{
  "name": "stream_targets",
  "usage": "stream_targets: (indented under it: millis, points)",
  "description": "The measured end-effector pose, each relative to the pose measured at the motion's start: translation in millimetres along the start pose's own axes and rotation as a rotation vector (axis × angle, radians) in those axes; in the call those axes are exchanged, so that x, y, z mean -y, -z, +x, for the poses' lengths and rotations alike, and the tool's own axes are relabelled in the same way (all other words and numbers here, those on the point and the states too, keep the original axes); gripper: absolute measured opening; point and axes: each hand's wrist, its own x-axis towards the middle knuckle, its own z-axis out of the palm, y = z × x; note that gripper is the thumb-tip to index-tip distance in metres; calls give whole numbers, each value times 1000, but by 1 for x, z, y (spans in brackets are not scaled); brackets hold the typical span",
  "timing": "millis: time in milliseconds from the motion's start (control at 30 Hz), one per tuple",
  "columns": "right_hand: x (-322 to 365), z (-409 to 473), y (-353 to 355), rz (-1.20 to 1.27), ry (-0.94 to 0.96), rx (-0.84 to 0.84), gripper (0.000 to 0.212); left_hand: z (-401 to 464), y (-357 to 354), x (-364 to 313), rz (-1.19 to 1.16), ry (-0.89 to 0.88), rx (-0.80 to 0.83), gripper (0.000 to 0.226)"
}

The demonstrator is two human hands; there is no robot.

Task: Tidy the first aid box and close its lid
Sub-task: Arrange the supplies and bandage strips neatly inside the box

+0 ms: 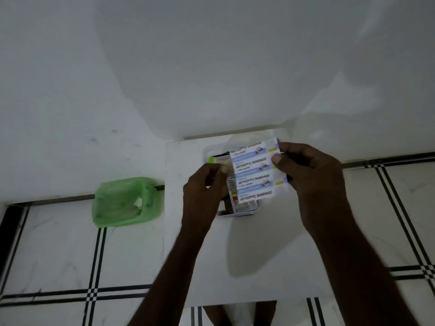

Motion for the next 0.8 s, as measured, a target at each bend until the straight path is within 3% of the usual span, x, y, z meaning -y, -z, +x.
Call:
stream_targets:
  millis: [67, 167, 367, 467, 567, 700, 800]
  points:
    - [-9, -2, -16, -6, -61, 23, 19, 6, 3, -2, -78, 76, 39, 14]
    - [-39, 11, -29, -281, -70, -74, 15, 13, 1, 8, 155, -36, -64, 18]
    - [-77, 17, -32, -771, 196, -79, 16, 19, -6, 30, 423, -110, -222, 28]
    - [-81, 14, -35, -942, 308, -31, 20, 13, -8, 33, 529, -192, -200, 23]
    - [-75, 11, -41, -1095, 326, 27, 30, 12, -8, 34, 620, -267, -168, 35]
    - [-73, 5, -41, -1249, 393, -15, 35, 14, -3, 38, 511, -233, -81, 53]
    - [-82, 9, -30, -1101, 519, -181, 23, 15, 3, 41, 398, -96, -92, 52]
